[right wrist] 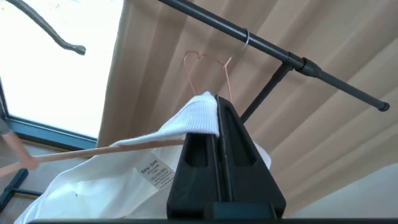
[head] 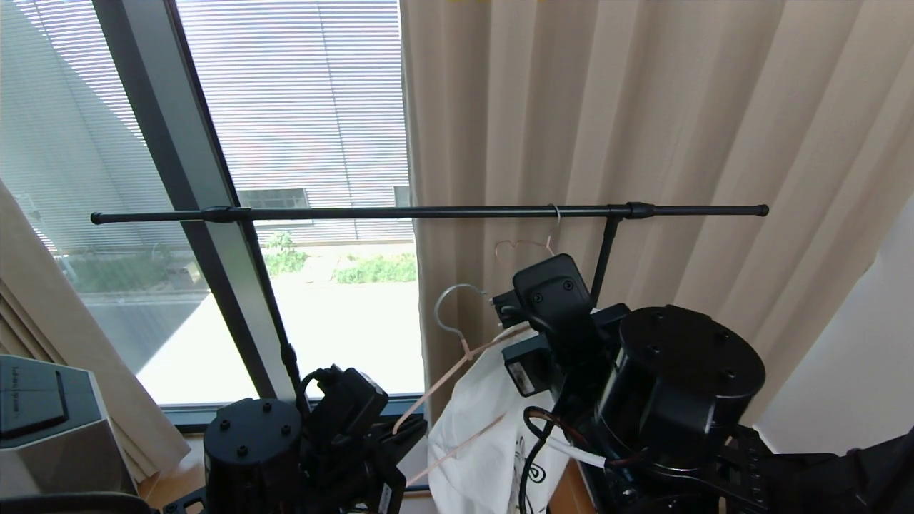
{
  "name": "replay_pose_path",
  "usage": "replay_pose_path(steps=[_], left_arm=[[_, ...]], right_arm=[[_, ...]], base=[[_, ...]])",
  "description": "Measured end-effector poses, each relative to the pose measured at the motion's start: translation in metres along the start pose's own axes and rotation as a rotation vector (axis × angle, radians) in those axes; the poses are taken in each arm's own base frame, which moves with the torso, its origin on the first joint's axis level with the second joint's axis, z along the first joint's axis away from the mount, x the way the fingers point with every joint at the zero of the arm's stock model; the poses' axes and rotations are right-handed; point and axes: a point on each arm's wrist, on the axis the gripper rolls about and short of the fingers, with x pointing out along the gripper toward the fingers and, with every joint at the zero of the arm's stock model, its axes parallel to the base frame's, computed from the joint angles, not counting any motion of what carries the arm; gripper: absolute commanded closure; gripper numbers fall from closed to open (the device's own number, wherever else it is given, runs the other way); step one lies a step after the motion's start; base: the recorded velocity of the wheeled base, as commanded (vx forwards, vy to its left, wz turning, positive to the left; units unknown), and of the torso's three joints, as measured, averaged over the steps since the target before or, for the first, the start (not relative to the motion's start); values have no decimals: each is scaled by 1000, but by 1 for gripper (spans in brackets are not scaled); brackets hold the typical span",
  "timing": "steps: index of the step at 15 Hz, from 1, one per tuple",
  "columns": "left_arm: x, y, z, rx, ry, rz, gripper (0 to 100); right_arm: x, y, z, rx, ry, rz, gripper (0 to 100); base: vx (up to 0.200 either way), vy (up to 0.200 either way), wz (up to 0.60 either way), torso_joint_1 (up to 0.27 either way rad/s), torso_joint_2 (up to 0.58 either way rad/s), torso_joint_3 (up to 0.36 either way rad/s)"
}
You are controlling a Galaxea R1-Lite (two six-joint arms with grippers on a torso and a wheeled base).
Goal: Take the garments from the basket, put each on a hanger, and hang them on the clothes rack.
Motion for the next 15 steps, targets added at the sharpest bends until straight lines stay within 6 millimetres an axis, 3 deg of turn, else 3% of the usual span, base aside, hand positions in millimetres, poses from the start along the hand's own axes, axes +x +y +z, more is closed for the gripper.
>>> replay_pose_path(steps=[6,13,14,15], left_arm=[[0,-2,0,3,-1,-6,100],[-1,-1,3,5,-34,-4,100],[-1,-1,3,5,-37,-4,100],[-2,-2,3,5,-37,-5,100]], right_arm=[[-25,24,8,41,-62,90,100],[-27,29,9,50,-71,101,100],[-27,29,10,62,-77,96,0],[-26,27,12,78,-87,89,0]], base=[[0,0,0,0,0,0],[0,0,0,0,0,0],[0,0,0,0,0,0],[0,0,0,0,0,0]])
